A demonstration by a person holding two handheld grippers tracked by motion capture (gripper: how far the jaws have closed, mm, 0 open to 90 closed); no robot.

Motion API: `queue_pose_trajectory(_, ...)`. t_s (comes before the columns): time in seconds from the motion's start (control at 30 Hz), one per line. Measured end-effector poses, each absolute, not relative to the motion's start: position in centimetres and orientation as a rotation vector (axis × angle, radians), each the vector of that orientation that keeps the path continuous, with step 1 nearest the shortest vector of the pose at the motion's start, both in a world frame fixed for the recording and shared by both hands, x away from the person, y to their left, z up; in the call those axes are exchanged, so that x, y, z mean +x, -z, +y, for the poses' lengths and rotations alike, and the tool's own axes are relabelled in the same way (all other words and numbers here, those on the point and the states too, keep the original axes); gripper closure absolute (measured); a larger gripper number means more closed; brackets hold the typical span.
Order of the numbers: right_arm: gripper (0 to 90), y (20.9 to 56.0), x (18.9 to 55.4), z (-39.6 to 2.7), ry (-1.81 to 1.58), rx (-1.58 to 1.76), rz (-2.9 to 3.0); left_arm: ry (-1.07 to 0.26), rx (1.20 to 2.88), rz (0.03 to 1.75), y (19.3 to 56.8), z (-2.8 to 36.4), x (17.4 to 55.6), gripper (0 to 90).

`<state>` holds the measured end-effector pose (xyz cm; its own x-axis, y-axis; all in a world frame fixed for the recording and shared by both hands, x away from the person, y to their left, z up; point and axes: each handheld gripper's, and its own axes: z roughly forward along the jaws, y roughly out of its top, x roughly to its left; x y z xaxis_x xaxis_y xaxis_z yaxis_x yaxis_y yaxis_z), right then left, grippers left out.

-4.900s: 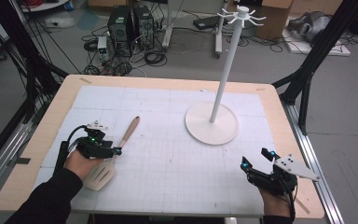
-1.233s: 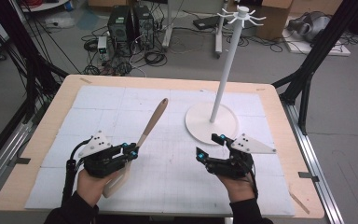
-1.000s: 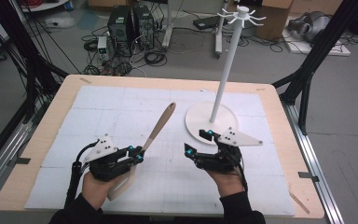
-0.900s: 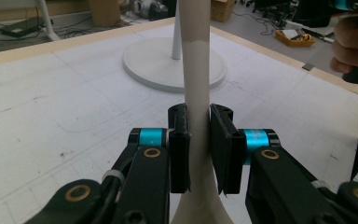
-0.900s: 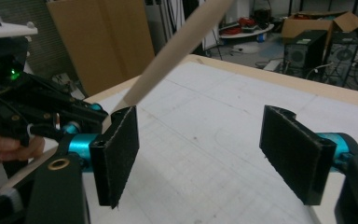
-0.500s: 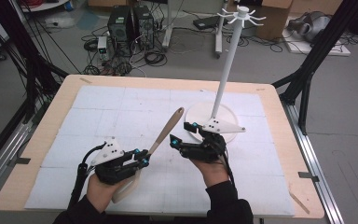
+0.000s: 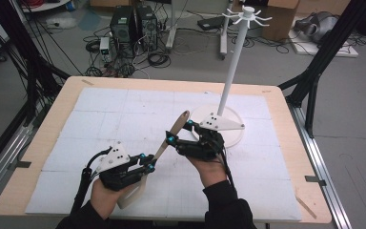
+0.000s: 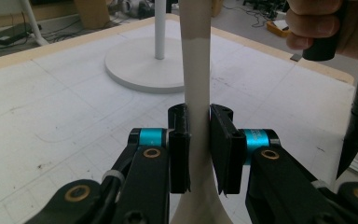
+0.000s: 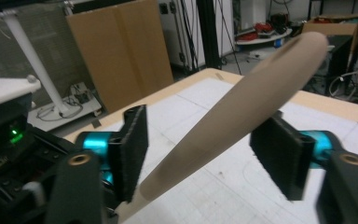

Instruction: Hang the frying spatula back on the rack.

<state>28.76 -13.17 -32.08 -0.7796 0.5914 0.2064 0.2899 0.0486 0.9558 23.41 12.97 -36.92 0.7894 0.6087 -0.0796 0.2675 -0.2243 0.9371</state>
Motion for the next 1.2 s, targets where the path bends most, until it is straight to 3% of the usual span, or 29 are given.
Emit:
queue_pose_trajectory(0.07, 47.6, 31.6, 28.7, -13.1, -1.818, 0.880, 2.073, -0.366, 1.815, 0.672, 36.9, 13.0, 23.4, 77.5)
queue_pose_trajectory(0.17, 49.8, 31.4, 28.7, -13.0, -1.826, 0.876, 2.078, -0.371, 1.819, 0.669, 37.0, 12.9, 23.4, 77.5)
queue_pose_trajectory(0.3, 59.6, 30.9, 28.5, -13.0, -1.842, 0.866, 2.074, -0.370, 1.813, 0.655, 36.8, 12.9, 23.3, 77.5)
queue_pose_trajectory(0.83, 70.1, 28.8, 27.4, -12.0, -1.937, 0.714, 2.122, -0.293, 1.762, 0.604, 36.6, 13.4, 23.6, 76.1)
queue_pose_trajectory(0.9, 72.6, 28.3, 26.9, -11.4, -1.933, 0.654, 2.138, -0.270, 1.735, 0.592, 36.5, 13.6, 23.6, 79.4)
queue_pose_trajectory(1.2, 73.0, 27.5, 26.8, -11.6, -1.954, 0.582, 2.150, -0.255, 1.682, 0.602, 36.0, 14.8, 24.0, 77.9)
